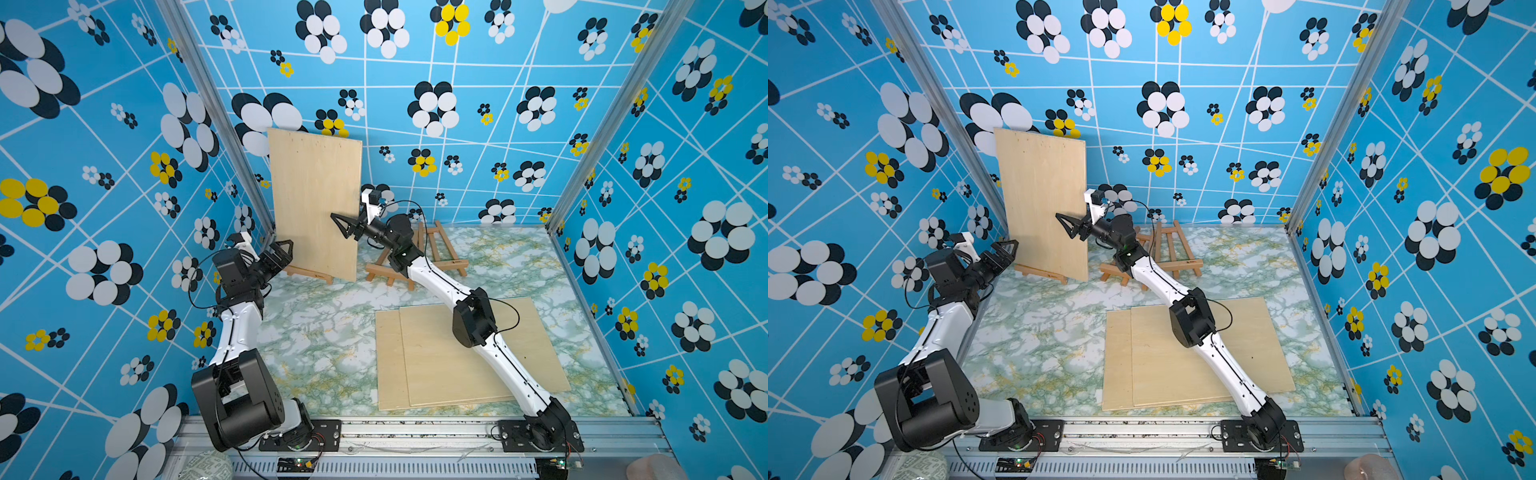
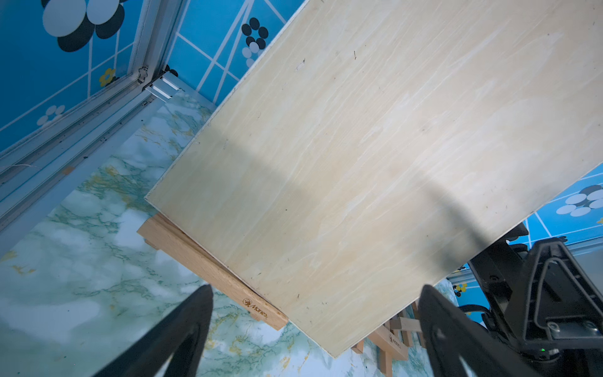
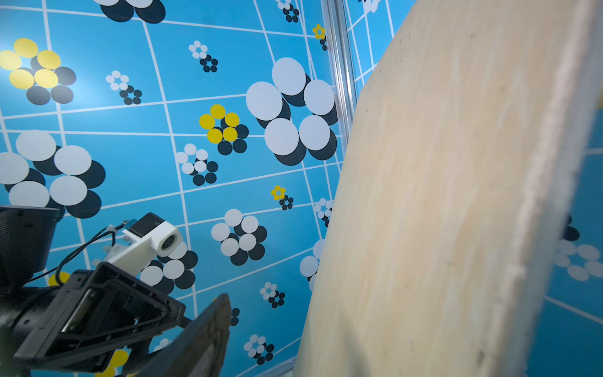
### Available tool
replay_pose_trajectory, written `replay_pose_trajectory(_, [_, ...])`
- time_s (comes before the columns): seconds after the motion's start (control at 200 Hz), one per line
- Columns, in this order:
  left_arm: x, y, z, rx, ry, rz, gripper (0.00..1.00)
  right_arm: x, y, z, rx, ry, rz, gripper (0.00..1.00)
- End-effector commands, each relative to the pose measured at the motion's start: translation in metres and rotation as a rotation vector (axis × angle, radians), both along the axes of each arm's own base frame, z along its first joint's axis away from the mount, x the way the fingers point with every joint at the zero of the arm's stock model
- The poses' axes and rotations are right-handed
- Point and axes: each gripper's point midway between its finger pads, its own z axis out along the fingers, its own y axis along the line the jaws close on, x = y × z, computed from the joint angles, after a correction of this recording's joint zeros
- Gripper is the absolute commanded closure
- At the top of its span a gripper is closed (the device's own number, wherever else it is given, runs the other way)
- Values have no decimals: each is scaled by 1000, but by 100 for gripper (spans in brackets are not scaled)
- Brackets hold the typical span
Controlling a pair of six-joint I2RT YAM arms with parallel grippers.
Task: Assemble the easel
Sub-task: Place the drawing board on the easel.
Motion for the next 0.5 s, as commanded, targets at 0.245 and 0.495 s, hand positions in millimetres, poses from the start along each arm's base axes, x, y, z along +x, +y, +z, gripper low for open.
replay_pose_trajectory(0.245, [2, 1, -12, -19, 2, -10, 0, -14, 9, 12, -6, -47, 10, 10])
replay_pose_trajectory(0.495, [0, 0, -22, -42, 18, -5, 0, -12, 7, 5, -34, -25, 7, 7])
